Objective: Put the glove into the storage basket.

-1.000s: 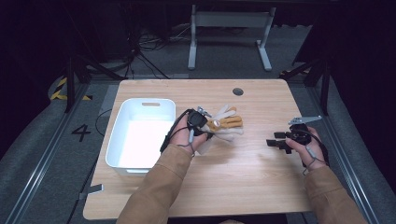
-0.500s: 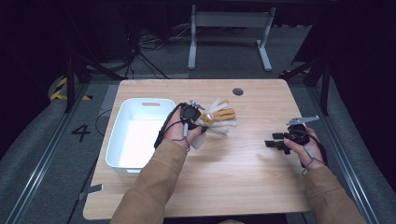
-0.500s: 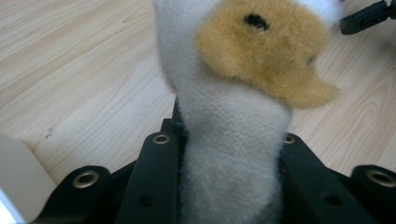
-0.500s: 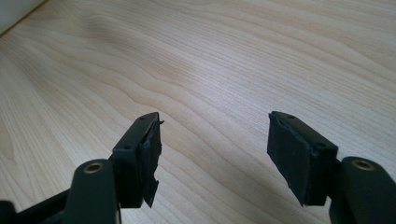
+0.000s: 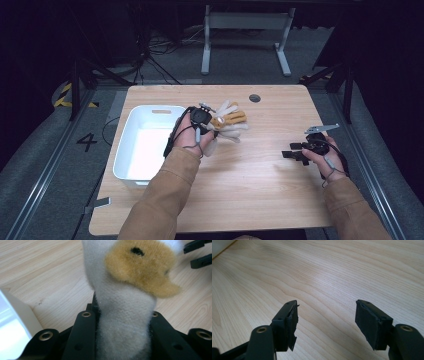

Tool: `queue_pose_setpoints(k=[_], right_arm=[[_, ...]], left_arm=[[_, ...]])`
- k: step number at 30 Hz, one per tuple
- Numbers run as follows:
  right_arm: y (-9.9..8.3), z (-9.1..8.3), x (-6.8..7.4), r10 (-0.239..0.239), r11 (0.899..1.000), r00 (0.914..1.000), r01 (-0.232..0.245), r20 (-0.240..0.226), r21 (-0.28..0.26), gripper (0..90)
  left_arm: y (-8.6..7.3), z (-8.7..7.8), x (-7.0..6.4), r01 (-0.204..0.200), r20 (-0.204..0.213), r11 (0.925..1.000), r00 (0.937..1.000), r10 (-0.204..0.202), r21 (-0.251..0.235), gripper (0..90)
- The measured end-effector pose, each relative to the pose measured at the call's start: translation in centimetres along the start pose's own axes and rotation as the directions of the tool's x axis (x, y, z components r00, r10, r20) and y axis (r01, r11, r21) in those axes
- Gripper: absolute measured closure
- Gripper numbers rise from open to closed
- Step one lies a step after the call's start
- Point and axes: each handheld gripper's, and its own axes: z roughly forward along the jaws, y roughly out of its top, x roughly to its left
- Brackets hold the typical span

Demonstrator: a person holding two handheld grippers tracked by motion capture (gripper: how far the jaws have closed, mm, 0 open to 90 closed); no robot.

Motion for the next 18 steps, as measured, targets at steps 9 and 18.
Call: queue_pose_setpoints(k=[9,18], right_arm=[[1.6,1.0,0.0,0.082,0.997,0.9966,-0.082,0.008,0.005,40.6],[2.7,2.0,0.4,0.054,0.998,0.9970,-0.056,0.055,0.024,45.9]], left_arm=[[-0.3,-1.7,0.7,0.080,-0.050,0.9968,0.9956,-0.079,0.003,73.8],[-0.9,-3.7,1.8,0.183,-0.097,0.9831,0.9783,-0.183,-0.016,73.9]])
